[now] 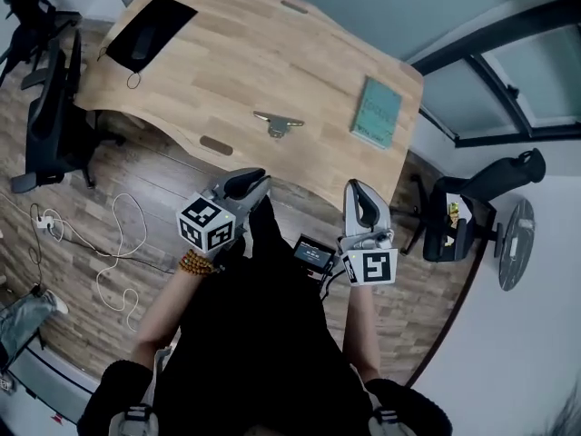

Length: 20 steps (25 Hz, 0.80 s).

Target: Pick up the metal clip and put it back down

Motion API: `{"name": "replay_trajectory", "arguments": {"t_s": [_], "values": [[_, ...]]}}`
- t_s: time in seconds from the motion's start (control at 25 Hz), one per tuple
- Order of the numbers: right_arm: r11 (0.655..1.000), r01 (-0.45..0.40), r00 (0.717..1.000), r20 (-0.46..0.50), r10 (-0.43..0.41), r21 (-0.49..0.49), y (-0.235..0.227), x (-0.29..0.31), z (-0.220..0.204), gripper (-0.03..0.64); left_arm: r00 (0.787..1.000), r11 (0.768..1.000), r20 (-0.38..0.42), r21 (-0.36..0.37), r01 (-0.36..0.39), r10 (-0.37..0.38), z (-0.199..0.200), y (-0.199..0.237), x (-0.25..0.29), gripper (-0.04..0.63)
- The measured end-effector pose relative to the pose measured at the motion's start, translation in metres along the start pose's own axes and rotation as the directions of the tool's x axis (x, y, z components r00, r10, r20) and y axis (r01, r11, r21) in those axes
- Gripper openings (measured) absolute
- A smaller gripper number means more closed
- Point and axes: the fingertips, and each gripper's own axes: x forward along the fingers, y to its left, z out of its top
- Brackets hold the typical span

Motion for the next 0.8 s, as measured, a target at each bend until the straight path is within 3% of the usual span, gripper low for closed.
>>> {"name": "replay_trajectory", "arguments": {"t_s": [0.12,0.2,0.24,0.28,0.4,0.44,0.48,0.6,0.8], "values": [[1.0,-0.001,1.0,0.005,0.001,0.013,-0.024,0.026,-0.009,0.023,0.999,0.979,-0.011,-0.198,0.039,-0.042,-0.008,0.027,0.033,0.086],[1.0,-0.001,1.0,0.021,0.0,0.028,-0.041,0.042,-0.011,0.023,1.0,0.935,0.011,-0.355,0.025,-0.022,-0.015,0.052,0.051,0.086],[0.999,-0.004,1.0,0.024,0.003,0.035,-0.049,0.049,-0.015,0.023,1.0,0.893,0.029,-0.449,0.018,-0.006,-0.021,0.065,0.057,0.086],[0.999,-0.006,1.0,0.023,0.006,0.041,-0.057,0.056,-0.02,0.023,0.999,0.836,0.052,-0.548,0.019,0.012,-0.028,0.079,0.062,0.089],[0.998,-0.001,1.0,0.019,0.0,0.06,-0.087,0.074,-0.034,0.023,0.989,0.636,0.14,-0.767,0.077,0.049,-0.038,0.115,0.085,0.118],[0.998,0.001,1.0,0.014,-0.001,0.064,-0.096,0.079,-0.038,0.023,0.986,0.59,0.158,-0.802,0.094,0.059,-0.041,0.123,0.094,0.121],[0.998,0.001,1.0,0.007,-0.001,0.066,-0.103,0.082,-0.041,0.023,0.985,0.565,0.157,-0.82,0.089,0.072,-0.046,0.133,0.101,0.122],[0.997,0.007,1.0,-0.02,-0.006,0.072,-0.119,0.091,-0.051,0.023,0.99,0.529,0.084,-0.849,0.014,0.109,-0.076,0.165,0.12,0.123],[0.996,0.034,0.998,-0.058,-0.03,0.082,-0.136,0.106,-0.065,0.023,0.993,0.439,-0.042,-0.895,-0.085,0.107,-0.128,0.2,0.148,0.123]]}}
